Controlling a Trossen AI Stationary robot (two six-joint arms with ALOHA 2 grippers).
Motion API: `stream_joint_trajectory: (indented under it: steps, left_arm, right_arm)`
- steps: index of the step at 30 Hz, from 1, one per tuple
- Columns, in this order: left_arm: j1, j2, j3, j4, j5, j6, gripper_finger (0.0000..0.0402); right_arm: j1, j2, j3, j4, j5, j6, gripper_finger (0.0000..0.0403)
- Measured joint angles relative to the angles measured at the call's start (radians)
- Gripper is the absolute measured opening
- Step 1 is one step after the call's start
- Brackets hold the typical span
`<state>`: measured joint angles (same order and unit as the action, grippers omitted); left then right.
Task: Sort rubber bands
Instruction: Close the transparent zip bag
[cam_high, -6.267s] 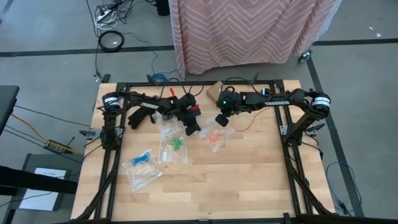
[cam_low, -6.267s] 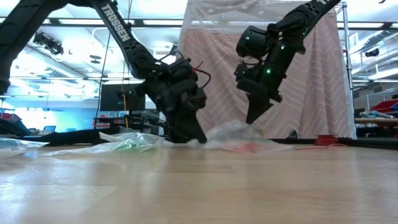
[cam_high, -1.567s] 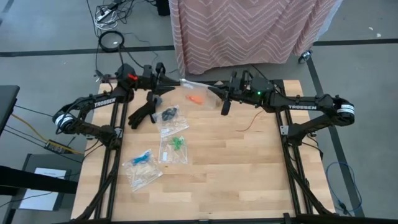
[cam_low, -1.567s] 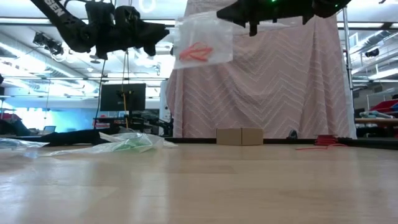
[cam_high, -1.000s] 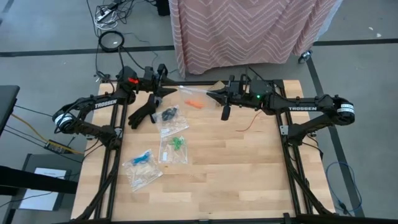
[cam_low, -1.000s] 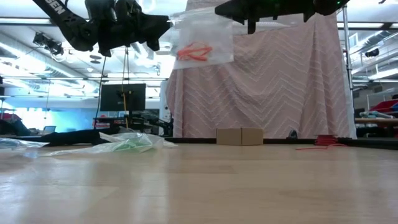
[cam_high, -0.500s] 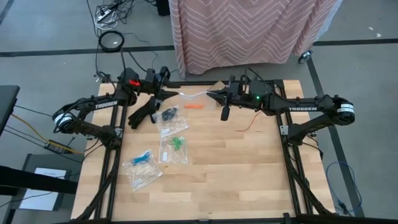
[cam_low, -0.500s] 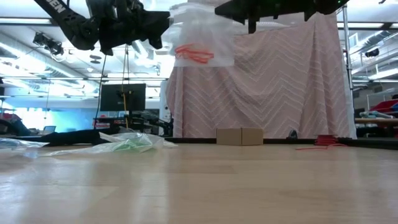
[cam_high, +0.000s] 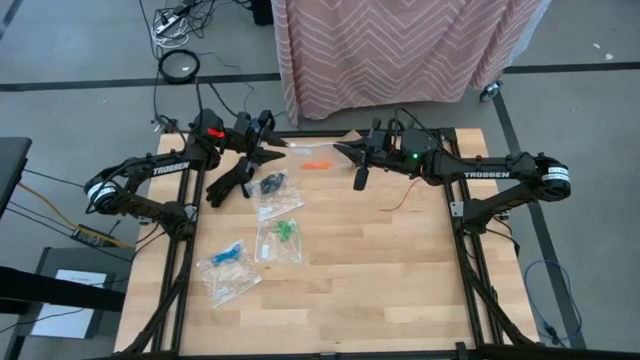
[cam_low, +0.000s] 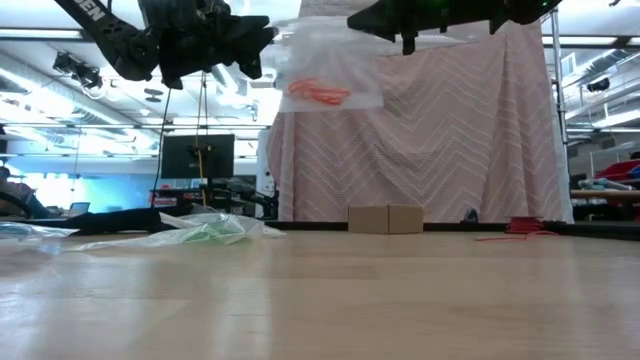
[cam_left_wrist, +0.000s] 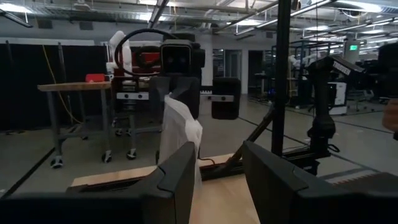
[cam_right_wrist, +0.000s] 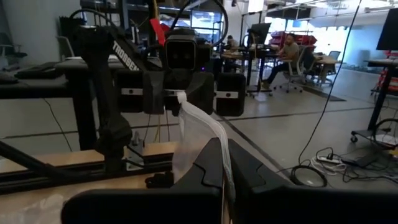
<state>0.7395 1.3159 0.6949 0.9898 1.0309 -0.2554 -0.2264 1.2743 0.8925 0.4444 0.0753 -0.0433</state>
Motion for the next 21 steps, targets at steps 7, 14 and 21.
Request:
stream_joint_trajectory:
  steps: [7,14,21]
  left_arm:
    - [0.000,0.000,0.000,0.000,-0.030,0.013,0.0143]
    - [-0.002,0.000,0.000,-0.001,-0.073,0.040,0.0143]
    - [-0.003,0.000,0.000,-0.001,-0.097,0.042,0.0141]
  right_arm:
    - [-0.004,0.000,0.000,-0.002,-0.017,-0.003,0.0000]
    - [-0.004,0.000,0.000,-0.001,-0.044,-0.002,0.0000]
    - [-0.004,0.000,0.000,-0.001,-0.053,-0.002,0.0000]
